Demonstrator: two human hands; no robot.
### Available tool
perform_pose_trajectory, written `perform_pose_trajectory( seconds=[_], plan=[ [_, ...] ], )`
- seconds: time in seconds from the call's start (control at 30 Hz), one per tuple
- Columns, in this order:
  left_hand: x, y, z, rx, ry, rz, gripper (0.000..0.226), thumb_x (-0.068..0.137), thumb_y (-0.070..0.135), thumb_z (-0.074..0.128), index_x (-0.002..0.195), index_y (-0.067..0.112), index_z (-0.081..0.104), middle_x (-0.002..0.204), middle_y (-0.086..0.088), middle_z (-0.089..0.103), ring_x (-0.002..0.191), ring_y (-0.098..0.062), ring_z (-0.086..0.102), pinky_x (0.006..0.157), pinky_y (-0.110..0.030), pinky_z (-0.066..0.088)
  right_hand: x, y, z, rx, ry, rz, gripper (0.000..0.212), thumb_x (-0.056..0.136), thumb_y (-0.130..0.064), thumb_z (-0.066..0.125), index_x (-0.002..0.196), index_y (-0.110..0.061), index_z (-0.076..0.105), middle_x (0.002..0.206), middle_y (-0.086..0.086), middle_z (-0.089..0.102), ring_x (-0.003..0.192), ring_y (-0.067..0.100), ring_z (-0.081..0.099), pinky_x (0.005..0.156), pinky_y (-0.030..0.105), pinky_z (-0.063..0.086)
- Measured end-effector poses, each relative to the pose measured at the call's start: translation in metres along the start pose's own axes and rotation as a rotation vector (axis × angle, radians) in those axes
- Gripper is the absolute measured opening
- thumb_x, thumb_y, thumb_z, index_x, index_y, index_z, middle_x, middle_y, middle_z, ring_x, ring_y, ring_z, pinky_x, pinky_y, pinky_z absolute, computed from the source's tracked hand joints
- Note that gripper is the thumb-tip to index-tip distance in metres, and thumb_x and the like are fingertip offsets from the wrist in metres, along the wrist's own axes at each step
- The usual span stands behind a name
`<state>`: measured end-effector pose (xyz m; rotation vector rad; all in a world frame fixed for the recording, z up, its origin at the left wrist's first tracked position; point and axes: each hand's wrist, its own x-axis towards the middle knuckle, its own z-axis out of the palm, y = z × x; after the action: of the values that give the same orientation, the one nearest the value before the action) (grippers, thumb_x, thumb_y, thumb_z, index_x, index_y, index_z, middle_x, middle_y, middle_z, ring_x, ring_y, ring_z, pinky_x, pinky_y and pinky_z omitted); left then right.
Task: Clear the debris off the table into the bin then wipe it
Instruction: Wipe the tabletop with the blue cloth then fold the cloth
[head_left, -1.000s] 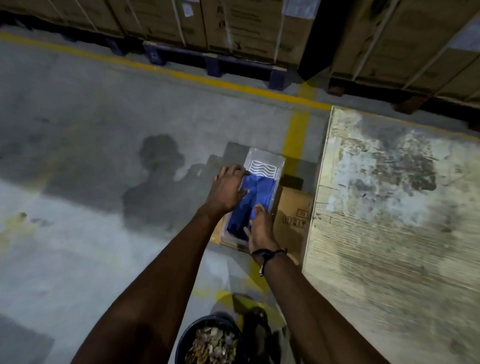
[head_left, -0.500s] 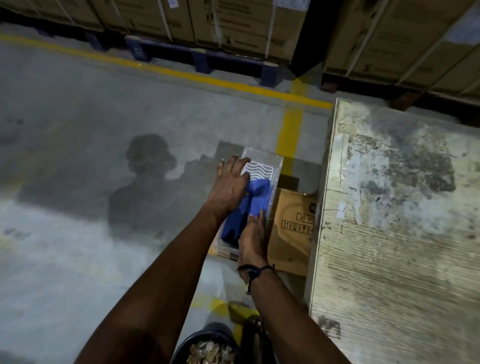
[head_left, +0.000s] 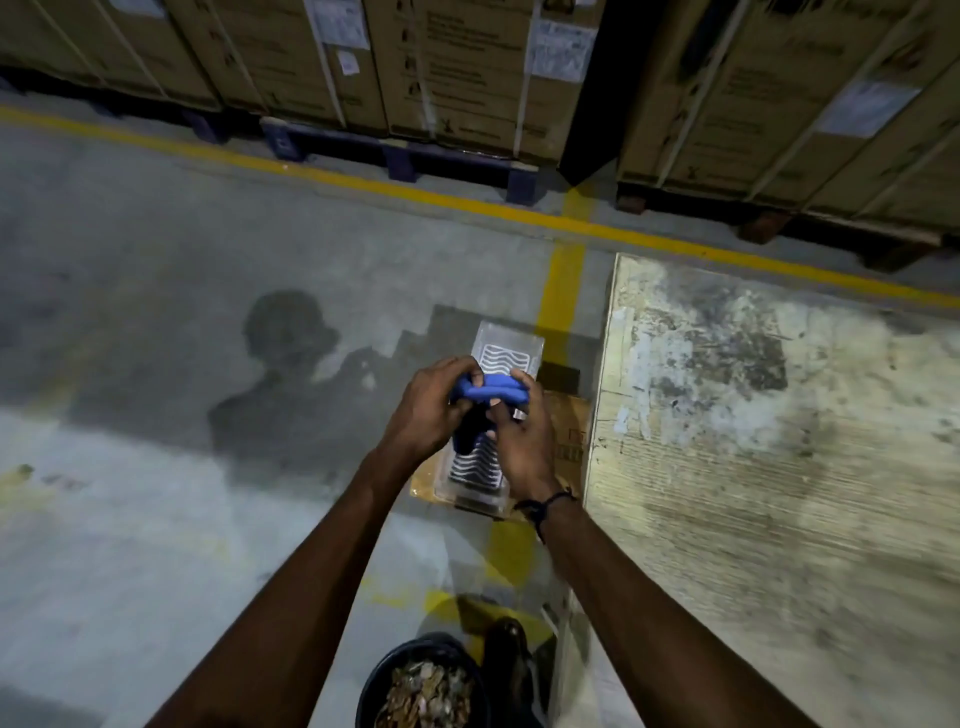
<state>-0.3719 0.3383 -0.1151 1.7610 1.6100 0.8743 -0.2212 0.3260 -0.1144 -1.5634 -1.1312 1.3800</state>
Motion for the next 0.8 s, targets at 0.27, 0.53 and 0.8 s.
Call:
perform_pose_trajectory(
  seconds=[0.27,0.53,0.8],
  plan=[
    [-0.015,0.115,-0.067,-0.043,0.129,-0.07,0.029,0.069,0.008,0.063,0.095,0.022,0.062,0.096,0.006,0.067,0.085,-0.017,0.064,0.076,-0.04,0.056,-0.054,-0.118,-0.046,-0.146,-0.081,-0.313,0.032,0.097,-0.003,0.069,0.127,-0.012,0.068,0.129,0.0,0.069,0.116,0.004,0.065,0.095,0.018,0.054],
    [-0.06,0.258,-0.09,-0.058,0.158,0.026,0.021,0.083,0.006,0.071,0.1,0.017,0.067,0.097,0.005,0.064,0.09,-0.001,0.06,0.074,-0.022,0.05,-0.136,-0.213,-0.136,-0.322,0.004,-0.516,0.031,0.093,-0.017,0.07,0.123,-0.024,0.077,0.105,-0.001,0.071,0.096,0.022,0.068,0.085,0.043,0.059],
    [-0.111,0.369,-0.054,-0.046,0.063,0.122,0.021,0.089,0.016,0.072,0.109,0.022,0.069,0.098,0.002,0.066,0.087,-0.013,0.059,0.076,-0.029,0.05,-0.203,-0.239,-0.251,-0.475,0.041,-0.639,0.029,0.093,-0.012,0.073,0.117,-0.024,0.08,0.09,0.006,0.056,0.087,0.019,0.058,0.075,0.028,0.049]
  ],
)
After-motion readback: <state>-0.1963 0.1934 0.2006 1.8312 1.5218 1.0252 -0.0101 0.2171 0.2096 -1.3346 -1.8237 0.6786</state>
